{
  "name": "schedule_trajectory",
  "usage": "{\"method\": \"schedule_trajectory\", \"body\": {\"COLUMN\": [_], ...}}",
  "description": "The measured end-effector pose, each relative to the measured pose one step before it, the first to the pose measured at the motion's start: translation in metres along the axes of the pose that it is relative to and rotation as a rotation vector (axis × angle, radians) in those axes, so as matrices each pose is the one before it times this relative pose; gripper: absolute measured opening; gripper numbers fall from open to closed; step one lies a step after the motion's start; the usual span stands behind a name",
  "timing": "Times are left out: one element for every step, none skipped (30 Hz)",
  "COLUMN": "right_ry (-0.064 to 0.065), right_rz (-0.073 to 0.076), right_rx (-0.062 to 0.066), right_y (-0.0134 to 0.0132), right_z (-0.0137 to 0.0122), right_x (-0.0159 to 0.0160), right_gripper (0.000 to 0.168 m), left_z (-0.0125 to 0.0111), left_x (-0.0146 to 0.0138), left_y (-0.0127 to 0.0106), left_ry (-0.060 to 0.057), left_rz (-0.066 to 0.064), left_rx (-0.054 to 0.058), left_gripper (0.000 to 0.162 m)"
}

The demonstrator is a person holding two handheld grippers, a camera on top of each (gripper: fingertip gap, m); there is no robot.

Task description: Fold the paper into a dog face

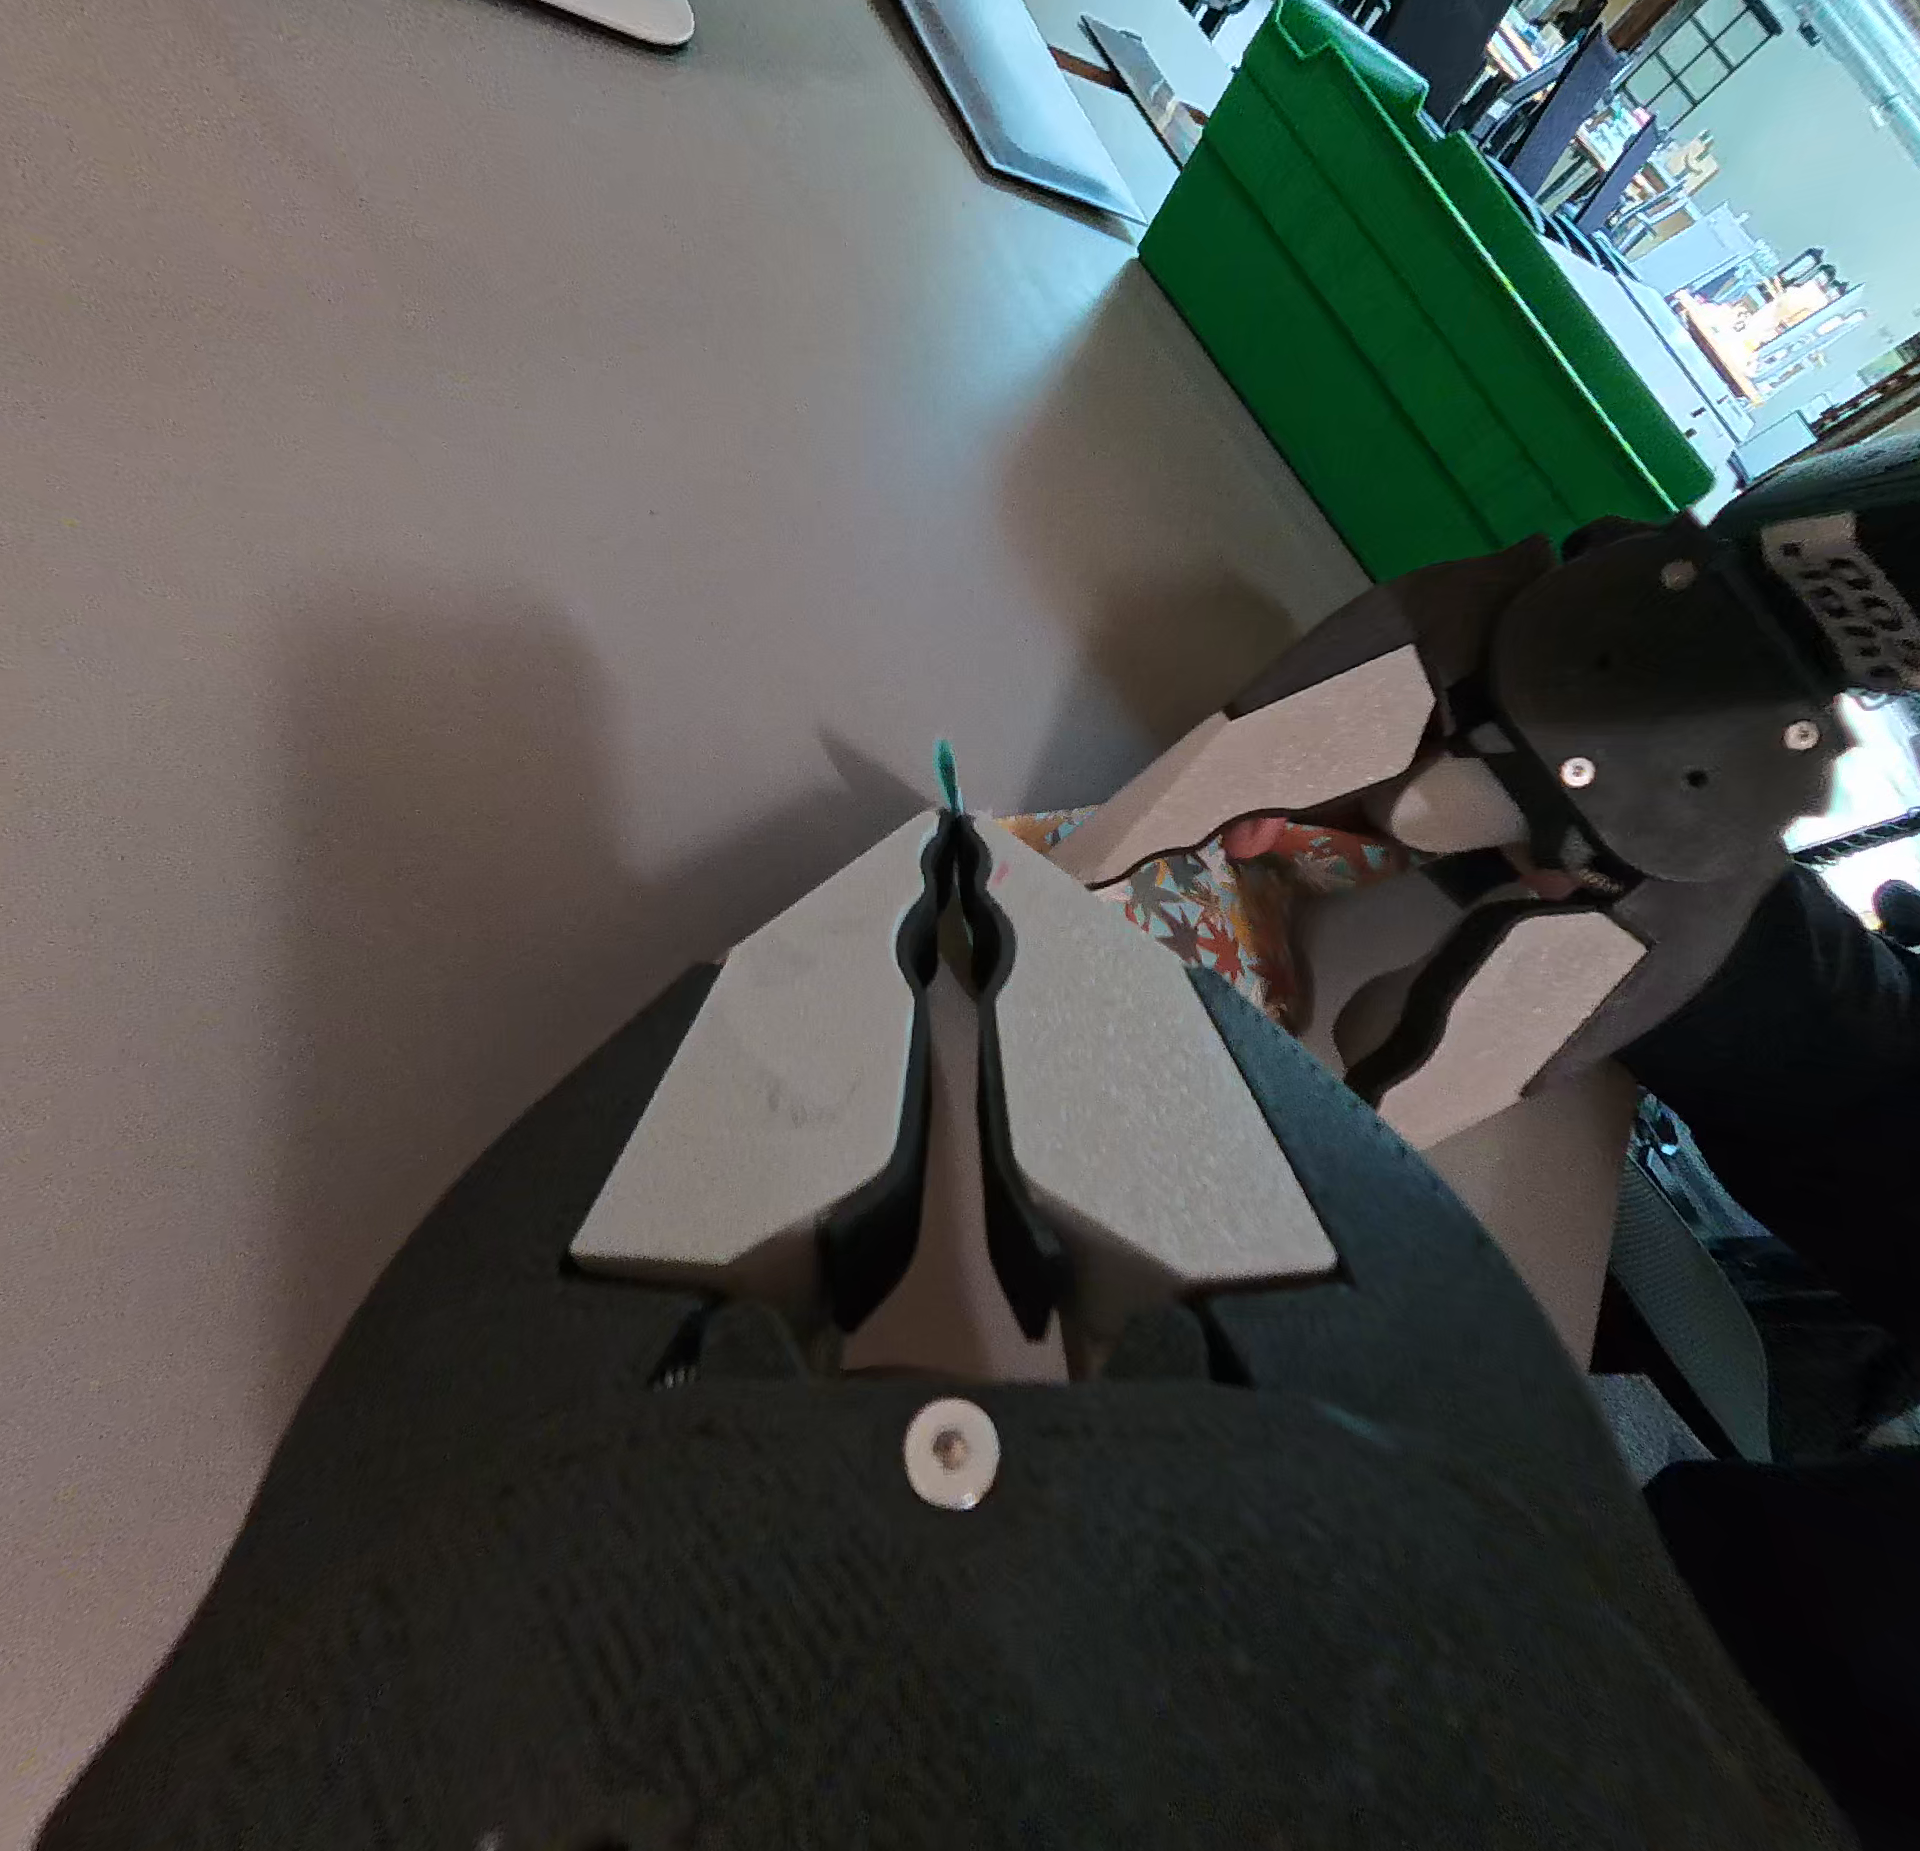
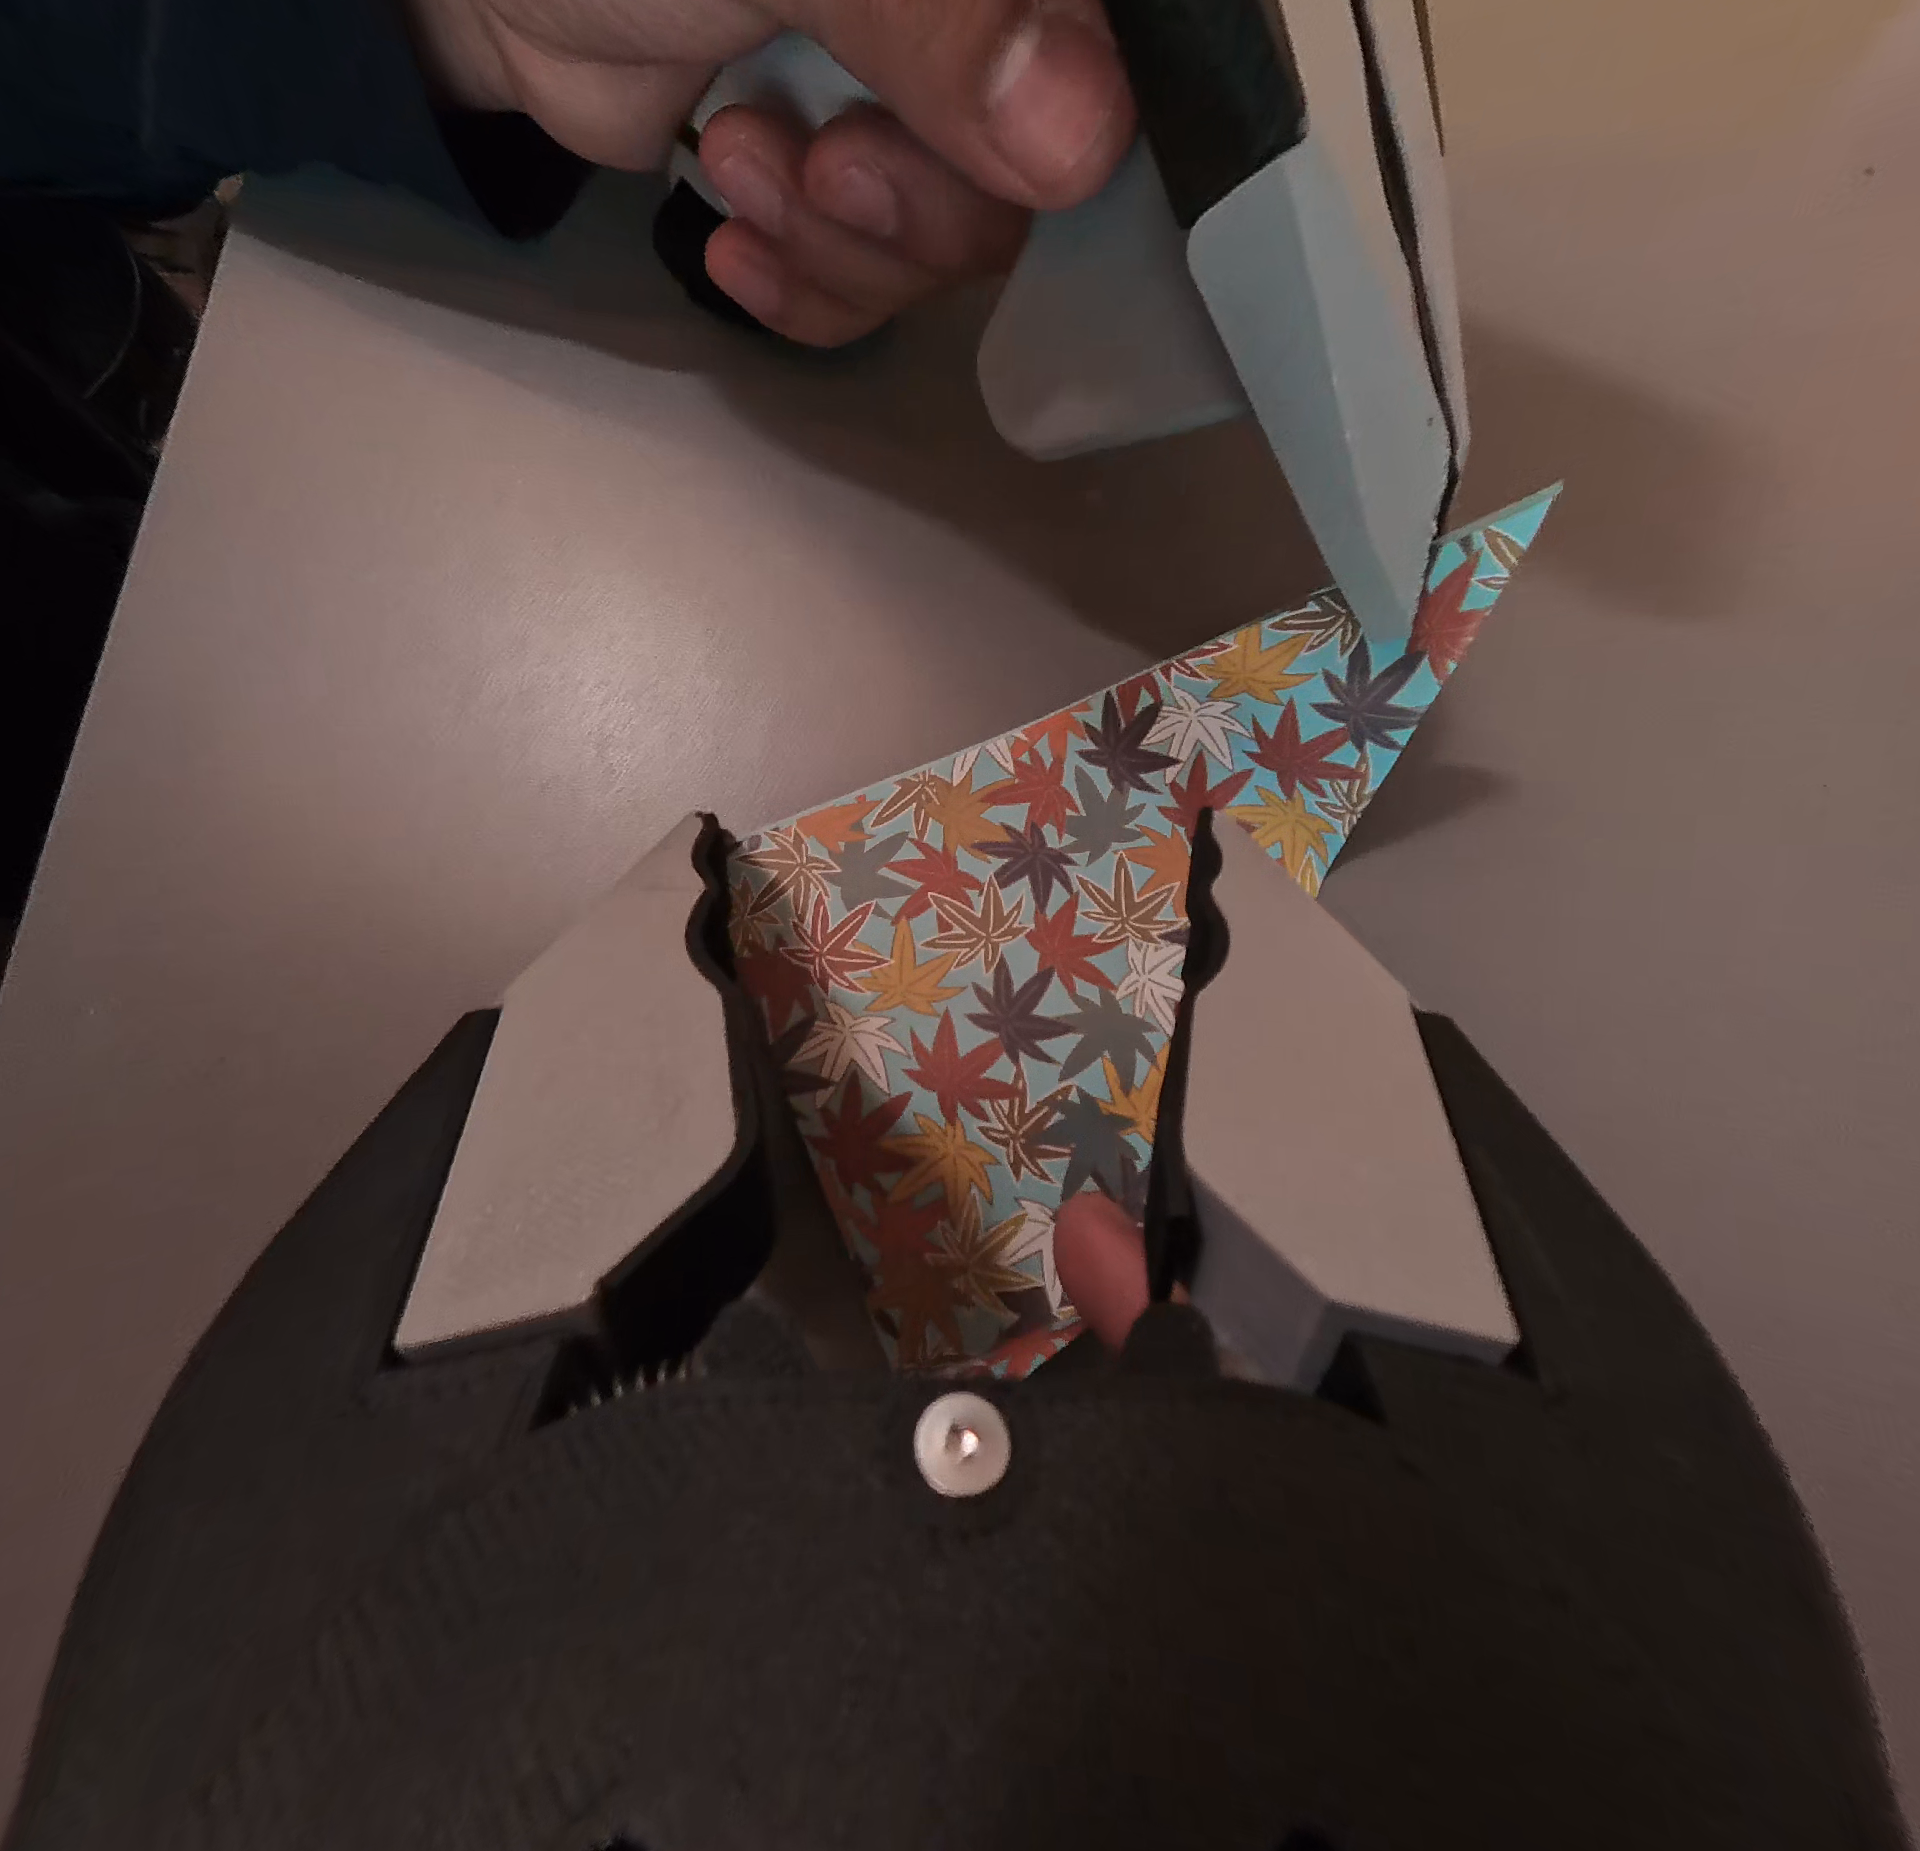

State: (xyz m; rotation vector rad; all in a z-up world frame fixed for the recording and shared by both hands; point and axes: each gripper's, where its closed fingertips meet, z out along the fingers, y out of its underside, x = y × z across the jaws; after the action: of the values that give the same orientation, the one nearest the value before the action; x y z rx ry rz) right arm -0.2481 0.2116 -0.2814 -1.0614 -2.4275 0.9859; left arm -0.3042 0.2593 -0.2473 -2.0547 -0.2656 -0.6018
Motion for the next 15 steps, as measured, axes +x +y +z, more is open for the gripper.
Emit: {"method": "schedule_trajectory", "body": {"right_ry": [-0.0022, -0.0002, 0.0006, 0.0013, 0.0025, -0.0001, -0.0004, 0.0018, -0.0008, -0.0043, -0.0024, -0.0005, -0.0018, -0.0027, -0.003], "right_rz": [-0.0039, -0.0023, -0.0008, -0.0007, -0.0019, -0.0027, -0.0034, -0.0049, -0.005, -0.0029, -0.0008, -0.0003, 0.0003, 0.0008, 0.0022], "right_rx": [-0.0061, -0.0044, -0.0006, 0.0039, 0.0046, 0.0019, -0.001, -0.0014, -0.0005, -0.0011, -0.0008, -0.0003, -0.0008, -0.0016, -0.0024], "right_y": [0.00113, 0.00092, 0.00048, -0.00011, -0.00035, -0.0007, -0.00074, -0.00101, -0.00104, -0.0008, -0.00056, -0.00038, -0.00012, 0.00011, 0.00044], "right_z": [-0.00099, -0.00103, -0.00056, 0.00013, 0.00072, 0.00097, 0.00091, 0.00105, 0.001, 0.00095, 0.00085, 0.00066, 0.00031, 0.00028, 0.00015], "right_x": [-0.00072, -0.00013, 0.0001, 0.00024, 0.00026, -0.00021, -0.0005, -0.00045, -0.00094, -0.00128, -0.00088, -0.00028, -0.00042, -0.00038, -0.00044], "right_gripper": [0.086, 0.086, 0.086, 0.086, 0.091, 0.095, 0.098, 0.101, 0.103, 0.104, 0.105, 0.106, 0.107, 0.108, 0.108], "left_z": [-0.00007, -0.00009, -0.00051, -0.00051, -0.00022, -0.00002, -0.00019, 0.00003, 0.0, 0.00003, -0.00006, -0.00017, -0.00014, -0.00022, -0.00026], "left_x": [0.00076, 0.00081, 0.00102, 0.00118, 0.00122, 0.00121, 0.00039, 0.0001, 0.0, -0.00026, 0.00008, 0.00012, 0.00014, 0.00053, 0.00114], "left_y": [0.0019, 0.002, 0.00136, 0.00097, 0.00112, 0.00071, 0.00025, -0.00006, 0.00012, 0.00005, -0.00005, -0.00011, -0.00002, 0.00026, 0.00021], "left_ry": [0.0018, 0.0017, -0.0002, -0.0005, 0.001, 0.0034, 0.0011, 0.0002, 0.0016, -0.0002, -0.0002, -0.0004, -0.0004, 0.0019, 0.0041], "left_rz": [-0.0045, -0.0048, -0.0012, 0.0047, 0.0047, 0.0025, 0.0006, -0.001, -0.002, -0.0018, 0.0006, 0.0016, 0.0006, 0.001, 0.0031], "left_rx": [-0.0065, -0.0057, -0.0008, 0.0006, -0.0027, -0.0019, 0.0006, 0.0004, -0.0011, -0.0006, 0.0005, 0.0015, 0.0013, -0.0004, 0.0009], "left_gripper": [0.0, 0.0, 0.0, 0.0, 0.0, 0.0, 0.0, 0.0, 0.0, 0.0, 0.0, 0.0, 0.0, 0.0, 0.0]}}
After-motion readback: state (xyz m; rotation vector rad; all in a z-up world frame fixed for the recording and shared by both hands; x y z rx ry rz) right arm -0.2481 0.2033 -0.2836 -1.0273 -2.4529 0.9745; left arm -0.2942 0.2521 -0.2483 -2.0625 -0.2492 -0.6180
